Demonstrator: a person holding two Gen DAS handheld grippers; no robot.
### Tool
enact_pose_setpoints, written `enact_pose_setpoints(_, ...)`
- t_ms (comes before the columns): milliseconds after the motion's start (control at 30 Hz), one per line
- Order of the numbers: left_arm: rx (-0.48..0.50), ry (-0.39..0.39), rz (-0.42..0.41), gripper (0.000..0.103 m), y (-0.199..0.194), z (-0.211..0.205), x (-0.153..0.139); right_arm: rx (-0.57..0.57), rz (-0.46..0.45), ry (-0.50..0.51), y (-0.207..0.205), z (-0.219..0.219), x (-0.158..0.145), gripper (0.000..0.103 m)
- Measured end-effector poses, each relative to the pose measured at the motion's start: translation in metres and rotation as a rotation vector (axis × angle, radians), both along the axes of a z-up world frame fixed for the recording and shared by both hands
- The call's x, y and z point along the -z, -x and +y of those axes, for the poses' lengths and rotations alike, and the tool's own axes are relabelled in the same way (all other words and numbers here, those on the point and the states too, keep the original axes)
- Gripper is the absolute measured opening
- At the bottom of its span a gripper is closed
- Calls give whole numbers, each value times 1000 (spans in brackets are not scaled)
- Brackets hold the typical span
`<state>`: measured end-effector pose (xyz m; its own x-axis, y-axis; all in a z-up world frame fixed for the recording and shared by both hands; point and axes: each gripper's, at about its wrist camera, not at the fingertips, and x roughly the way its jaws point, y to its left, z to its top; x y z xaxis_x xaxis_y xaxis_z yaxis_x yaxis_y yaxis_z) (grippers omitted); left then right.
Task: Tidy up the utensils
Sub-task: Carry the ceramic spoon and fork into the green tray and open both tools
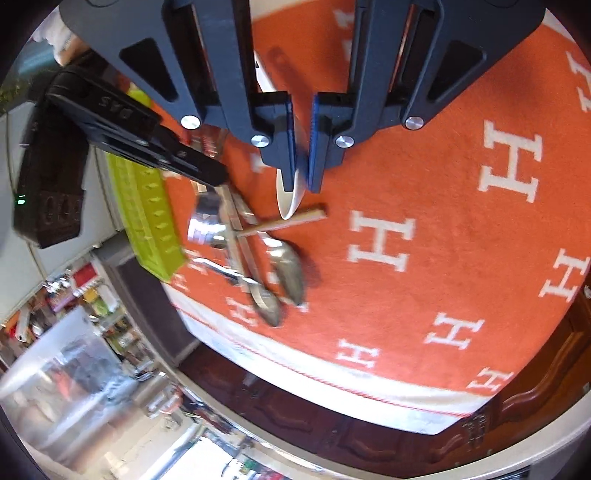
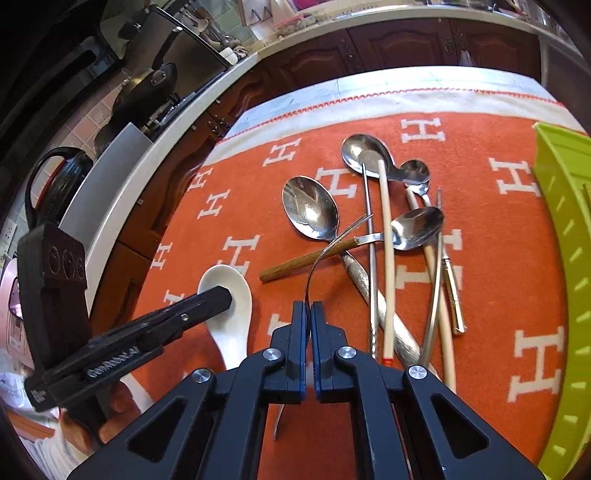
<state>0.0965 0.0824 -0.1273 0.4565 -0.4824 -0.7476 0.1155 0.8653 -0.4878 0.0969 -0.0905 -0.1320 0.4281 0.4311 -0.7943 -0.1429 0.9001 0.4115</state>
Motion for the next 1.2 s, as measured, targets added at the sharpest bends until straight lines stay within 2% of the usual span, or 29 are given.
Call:
enact_pose_setpoints(167, 92, -9, -53, 4, 16, -29, -41, 22, -53, -23, 22, -21, -27, 2)
enact_pose_setpoints(333, 164, -7, -89, 4, 23, -64, -77, 54, -137, 0, 52, -53, -67, 2)
enact_pose_setpoints(500, 234, -18, -94, 4, 12, -115, -94, 138, -229, 116, 75, -110, -109, 2)
enact_pose_setpoints(633, 268, -33, -93, 4, -10, -161, -100, 212, -258, 213, 79, -160, -126, 2)
enact_pose_setpoints(767, 286, -77, -99, 4, -41, -212, -97, 250, -218, 240, 62, -197, -118, 2)
enact_pose_setpoints(967, 315, -138, -34, 4, -89, -272, -66, 217, -99, 293, 15, -228, -70, 2)
enact_pose_setpoints(1200, 332, -213, -12, 4, -119, -303, -42, 166, 17, 288, -33, -244, -17, 2)
